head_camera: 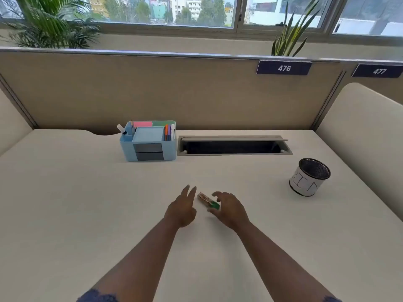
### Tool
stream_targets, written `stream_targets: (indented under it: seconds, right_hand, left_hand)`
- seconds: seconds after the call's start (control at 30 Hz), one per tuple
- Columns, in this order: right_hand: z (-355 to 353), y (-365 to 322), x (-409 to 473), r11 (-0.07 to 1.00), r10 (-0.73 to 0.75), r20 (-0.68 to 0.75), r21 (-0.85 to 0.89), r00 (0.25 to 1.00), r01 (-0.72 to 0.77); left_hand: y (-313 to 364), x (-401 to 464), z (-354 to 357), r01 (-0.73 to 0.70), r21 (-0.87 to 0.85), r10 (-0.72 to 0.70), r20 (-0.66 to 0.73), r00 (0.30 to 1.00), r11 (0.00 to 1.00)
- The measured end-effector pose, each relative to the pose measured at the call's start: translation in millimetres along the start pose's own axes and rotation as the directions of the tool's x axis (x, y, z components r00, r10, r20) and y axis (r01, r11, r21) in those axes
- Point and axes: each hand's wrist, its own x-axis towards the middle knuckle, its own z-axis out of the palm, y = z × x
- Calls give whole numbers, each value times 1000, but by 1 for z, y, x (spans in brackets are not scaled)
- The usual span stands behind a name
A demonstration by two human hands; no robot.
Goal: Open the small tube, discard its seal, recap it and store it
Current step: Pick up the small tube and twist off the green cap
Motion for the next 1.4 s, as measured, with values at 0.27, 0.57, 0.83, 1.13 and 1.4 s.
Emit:
stream_targets:
  seconds: [0.27, 0.57, 0.83, 1.13, 1.4]
  right_hand:
    - [13, 5, 9, 990, 116, -71, 90, 991, -109]
    - [-8, -13, 19, 878, 6, -151, 474, 988, 68]
    - [-26, -7, 21, 762, -68, 77, 647, 995, 2]
    - [-33, -6, 21, 720, -64, 93, 694, 994, -19]
    - [-38, -6, 22, 689, -36, 105, 723, 994, -51]
  left_hand:
    - [-4, 18, 7, -26, 21, 26, -3, 1000, 999]
    - [14, 29, 4, -153, -199, 141, -74, 987, 968]
    - [11, 25, 1, -191, -105, 185, -62, 981, 976]
    - [13, 27, -2, -229, -47, 218, -168, 962, 972]
    - [17, 25, -3, -238, -73, 217, -227, 950, 969]
